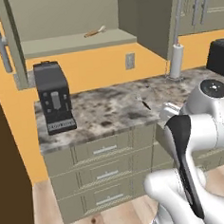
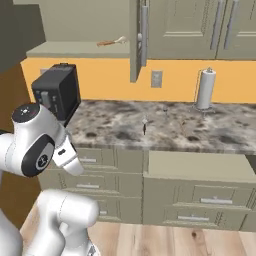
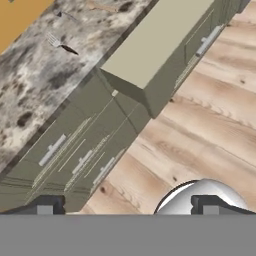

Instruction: Organize the utensils by type. Pick up the wooden spoons from the counter and place them in the open cabinet. Then pick up the metallic utensils from the counter and place them in the open drawer.

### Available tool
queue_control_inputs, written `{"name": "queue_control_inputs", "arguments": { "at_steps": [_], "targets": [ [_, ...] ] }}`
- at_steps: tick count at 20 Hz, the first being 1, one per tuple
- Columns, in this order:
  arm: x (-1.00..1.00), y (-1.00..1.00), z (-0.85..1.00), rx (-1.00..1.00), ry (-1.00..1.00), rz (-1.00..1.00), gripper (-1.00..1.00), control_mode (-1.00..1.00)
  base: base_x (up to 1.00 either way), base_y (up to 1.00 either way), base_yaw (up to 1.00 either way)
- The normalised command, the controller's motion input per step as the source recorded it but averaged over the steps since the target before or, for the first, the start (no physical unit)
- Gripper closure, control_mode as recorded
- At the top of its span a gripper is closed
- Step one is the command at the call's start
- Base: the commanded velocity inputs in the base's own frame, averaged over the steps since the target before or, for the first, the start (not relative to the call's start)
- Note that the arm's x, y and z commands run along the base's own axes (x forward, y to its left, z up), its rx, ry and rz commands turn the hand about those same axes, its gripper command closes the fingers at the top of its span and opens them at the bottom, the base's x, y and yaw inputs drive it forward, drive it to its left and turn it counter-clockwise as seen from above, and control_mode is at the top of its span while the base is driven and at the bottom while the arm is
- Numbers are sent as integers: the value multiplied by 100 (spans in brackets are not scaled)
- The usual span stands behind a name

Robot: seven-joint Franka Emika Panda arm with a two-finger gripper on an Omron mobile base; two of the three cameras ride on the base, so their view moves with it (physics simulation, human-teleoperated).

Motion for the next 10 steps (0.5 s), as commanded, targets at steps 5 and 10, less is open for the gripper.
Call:
{"name": "queue_control_inputs", "arguments": {
  "at_steps": [5,10],
  "targets": [
    [0,0,0,0,0,0,-100,100,-14,-50,-38],
    [0,0,0,0,0,0,-100,100,0,-54,-31]
  ]
}}
